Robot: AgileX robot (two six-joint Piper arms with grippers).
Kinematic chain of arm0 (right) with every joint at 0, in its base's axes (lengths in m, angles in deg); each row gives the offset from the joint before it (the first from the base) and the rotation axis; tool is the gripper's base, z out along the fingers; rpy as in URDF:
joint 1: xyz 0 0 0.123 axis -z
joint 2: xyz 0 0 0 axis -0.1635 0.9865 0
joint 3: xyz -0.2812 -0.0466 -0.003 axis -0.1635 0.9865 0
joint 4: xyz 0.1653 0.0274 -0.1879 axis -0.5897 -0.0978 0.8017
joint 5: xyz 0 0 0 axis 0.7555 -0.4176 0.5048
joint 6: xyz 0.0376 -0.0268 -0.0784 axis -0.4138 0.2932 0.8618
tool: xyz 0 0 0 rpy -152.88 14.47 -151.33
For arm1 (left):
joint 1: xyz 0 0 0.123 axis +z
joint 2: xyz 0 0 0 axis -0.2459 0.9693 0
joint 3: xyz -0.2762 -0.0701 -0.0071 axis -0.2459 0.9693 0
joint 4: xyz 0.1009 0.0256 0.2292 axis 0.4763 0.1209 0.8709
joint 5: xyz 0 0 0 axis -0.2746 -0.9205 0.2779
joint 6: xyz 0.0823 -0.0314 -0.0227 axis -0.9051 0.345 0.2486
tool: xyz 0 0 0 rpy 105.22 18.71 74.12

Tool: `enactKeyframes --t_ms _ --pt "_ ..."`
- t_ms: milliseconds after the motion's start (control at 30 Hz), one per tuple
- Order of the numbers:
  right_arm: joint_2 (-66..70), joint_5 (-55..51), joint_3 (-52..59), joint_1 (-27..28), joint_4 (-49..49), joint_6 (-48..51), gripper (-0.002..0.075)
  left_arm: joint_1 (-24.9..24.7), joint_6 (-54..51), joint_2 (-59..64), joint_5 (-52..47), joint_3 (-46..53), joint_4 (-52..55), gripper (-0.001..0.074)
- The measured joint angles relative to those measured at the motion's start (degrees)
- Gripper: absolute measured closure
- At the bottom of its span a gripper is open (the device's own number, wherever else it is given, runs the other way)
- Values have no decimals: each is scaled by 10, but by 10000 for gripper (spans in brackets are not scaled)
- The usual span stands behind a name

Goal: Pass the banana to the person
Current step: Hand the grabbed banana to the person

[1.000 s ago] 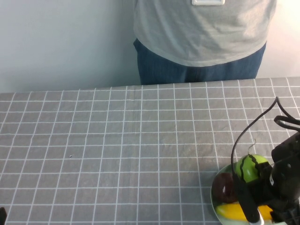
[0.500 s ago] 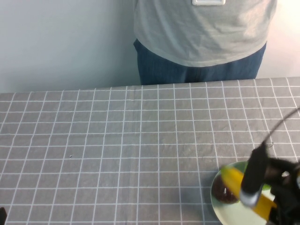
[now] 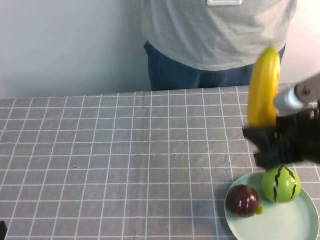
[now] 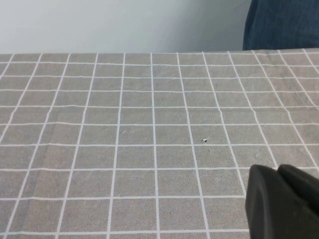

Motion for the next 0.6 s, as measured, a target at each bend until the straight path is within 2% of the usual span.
enactKeyframes --t_ms 300,333,367,600 --pt "54 300 3 0 22 -1 727 0 0 0 0 0 0 740" --pt "63 314 2 0 26 1 442 0 0 0 0 0 0 740" --pt "76 322 -3 0 27 4 727 0 0 0 0 0 0 740" --pt "171 314 -66 0 36 14 727 0 0 0 0 0 0 740"
